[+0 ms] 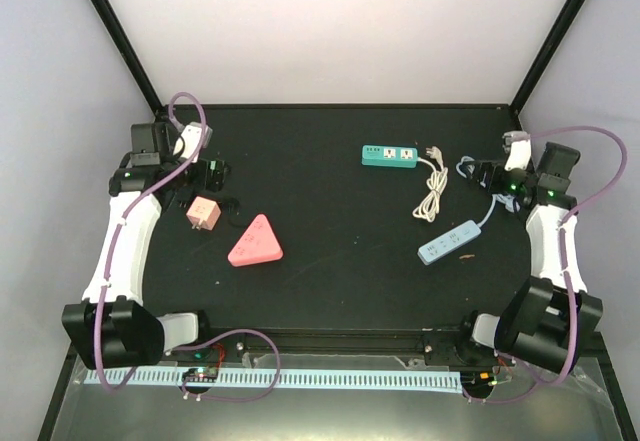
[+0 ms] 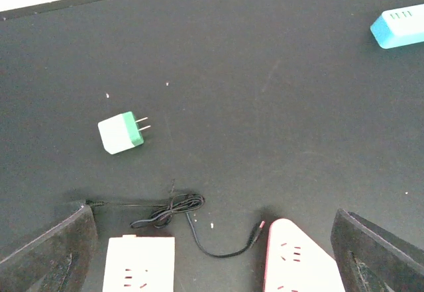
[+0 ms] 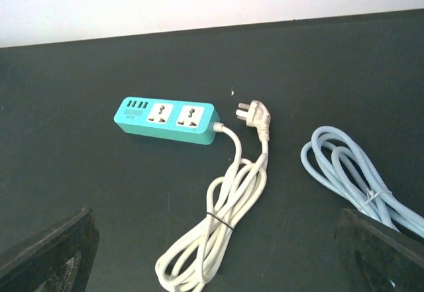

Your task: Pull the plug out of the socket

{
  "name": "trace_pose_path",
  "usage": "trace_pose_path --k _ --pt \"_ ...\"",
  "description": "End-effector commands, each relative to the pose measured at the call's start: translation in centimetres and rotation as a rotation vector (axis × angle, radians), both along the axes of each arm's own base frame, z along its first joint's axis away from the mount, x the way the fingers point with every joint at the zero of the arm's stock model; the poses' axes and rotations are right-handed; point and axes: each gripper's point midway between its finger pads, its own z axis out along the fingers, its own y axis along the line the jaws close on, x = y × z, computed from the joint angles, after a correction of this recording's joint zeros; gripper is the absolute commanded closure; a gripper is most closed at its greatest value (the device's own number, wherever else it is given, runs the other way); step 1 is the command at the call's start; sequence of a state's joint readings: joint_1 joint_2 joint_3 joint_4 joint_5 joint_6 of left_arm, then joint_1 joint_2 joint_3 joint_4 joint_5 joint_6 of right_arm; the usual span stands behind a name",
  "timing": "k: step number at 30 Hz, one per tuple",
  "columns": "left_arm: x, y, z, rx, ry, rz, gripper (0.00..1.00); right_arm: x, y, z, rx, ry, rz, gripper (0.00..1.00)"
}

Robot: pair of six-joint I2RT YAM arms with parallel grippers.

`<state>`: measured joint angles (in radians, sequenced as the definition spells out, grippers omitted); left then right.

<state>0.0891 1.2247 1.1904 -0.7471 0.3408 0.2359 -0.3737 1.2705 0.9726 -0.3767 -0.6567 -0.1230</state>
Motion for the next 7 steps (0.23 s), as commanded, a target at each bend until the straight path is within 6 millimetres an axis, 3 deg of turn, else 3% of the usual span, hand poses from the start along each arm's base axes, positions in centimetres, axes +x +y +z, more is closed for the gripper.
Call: trace_pose_path --k 1,7 --pt "0.90 1.46 0.04 -0.005 -0.022 0.072 0.01 -0.27 0.35 1.57 -0.025 -0.082 0.026 0.00" --pt "0.76 1.88 -0.17 -0.018 -0.021 0.104 0.01 -0.69 0.99 1.61 -0.003 -0.091 0.048 0.00"
